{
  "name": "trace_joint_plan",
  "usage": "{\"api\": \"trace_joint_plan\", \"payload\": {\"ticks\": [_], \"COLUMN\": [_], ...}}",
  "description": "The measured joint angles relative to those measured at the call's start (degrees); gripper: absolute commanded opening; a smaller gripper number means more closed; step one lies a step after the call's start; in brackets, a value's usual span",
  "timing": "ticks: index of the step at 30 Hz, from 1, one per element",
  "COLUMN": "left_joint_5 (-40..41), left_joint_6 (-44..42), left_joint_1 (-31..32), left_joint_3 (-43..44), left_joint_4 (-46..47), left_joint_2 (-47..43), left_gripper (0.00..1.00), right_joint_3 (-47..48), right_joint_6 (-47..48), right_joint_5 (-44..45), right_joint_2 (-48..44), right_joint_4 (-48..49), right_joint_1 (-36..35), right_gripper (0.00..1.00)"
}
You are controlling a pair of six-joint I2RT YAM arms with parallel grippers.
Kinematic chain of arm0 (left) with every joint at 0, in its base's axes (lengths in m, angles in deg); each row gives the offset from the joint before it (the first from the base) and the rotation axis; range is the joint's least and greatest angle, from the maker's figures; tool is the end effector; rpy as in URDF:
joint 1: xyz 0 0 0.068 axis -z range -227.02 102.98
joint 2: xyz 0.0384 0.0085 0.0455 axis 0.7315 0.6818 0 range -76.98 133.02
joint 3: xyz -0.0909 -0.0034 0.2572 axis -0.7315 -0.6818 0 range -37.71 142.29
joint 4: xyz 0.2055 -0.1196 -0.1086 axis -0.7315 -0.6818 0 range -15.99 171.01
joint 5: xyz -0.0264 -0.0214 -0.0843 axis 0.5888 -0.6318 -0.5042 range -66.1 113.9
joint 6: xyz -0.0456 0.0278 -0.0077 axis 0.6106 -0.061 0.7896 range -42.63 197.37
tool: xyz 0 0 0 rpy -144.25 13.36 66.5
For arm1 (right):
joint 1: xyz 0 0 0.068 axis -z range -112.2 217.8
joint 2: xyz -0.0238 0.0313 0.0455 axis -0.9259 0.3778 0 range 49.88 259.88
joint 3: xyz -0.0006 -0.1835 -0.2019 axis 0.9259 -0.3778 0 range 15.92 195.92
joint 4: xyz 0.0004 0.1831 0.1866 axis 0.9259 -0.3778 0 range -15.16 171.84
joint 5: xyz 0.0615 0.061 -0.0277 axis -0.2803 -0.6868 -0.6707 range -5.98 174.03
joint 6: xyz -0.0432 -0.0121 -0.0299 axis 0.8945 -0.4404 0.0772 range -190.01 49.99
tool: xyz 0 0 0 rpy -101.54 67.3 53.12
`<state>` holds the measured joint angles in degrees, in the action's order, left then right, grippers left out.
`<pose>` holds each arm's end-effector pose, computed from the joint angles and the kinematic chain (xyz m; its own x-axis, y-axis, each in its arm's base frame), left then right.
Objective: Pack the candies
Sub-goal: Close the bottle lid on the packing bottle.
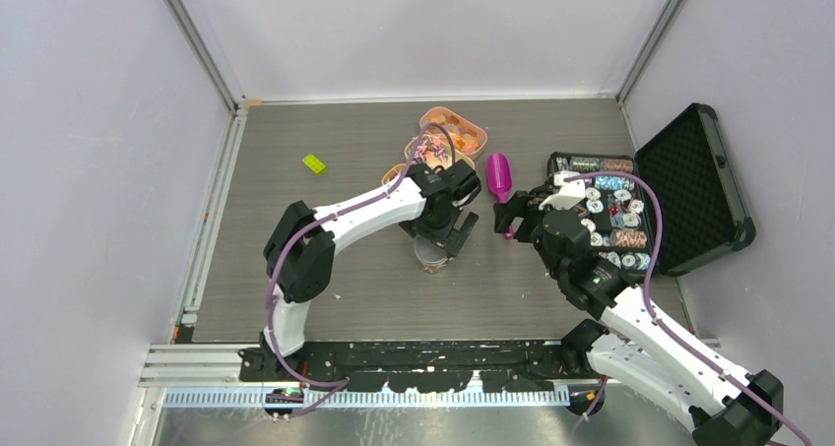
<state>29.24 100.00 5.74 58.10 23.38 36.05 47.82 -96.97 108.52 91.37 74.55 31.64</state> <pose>0.2468 -0.3192 0.2356 -0.8385 0.4698 -0.2759 0.4931 0.8698 -0.0176 0.1505 0.0917 0.2759 -0.3073 0.2865 -0.9075 -0.0868 0.9412 0.3265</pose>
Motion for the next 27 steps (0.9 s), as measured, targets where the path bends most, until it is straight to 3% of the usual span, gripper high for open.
{"api": "trace_joint_plan", "payload": {"ticks": [8,14,22,27], "left_joint_5": [0.8,0.2,-11.4,-18.7], "left_joint_6": [0.0,0.7,3.7,4.9], "left_joint_1": [0.0,-1.6,-12.9,-19.6], "left_joint_3": [-0.5,-3.1,-18.7,-26.8], "left_joint_4": [2.5,5.7,16.5,21.7], "left_joint_2": [-7.5,-16.1,-26.6,-28.5], "left_gripper": [0.99,0.90,0.78,0.73], "right_joint_3": [0.1,1.5,5.4,7.6], "right_joint_6": [-0.2,-1.1,-4.4,-5.7], "right_joint_5": [-1.6,-6.5,-17.2,-22.2], "right_joint_2": [1.1,5.5,16.5,22.5], "right_joint_4": [-0.1,-1.5,-1.4,-1.9], "right_joint_1": [0.0,0.0,0.0,0.0], "right_gripper": [0.86,0.78,0.66,0.51]}}
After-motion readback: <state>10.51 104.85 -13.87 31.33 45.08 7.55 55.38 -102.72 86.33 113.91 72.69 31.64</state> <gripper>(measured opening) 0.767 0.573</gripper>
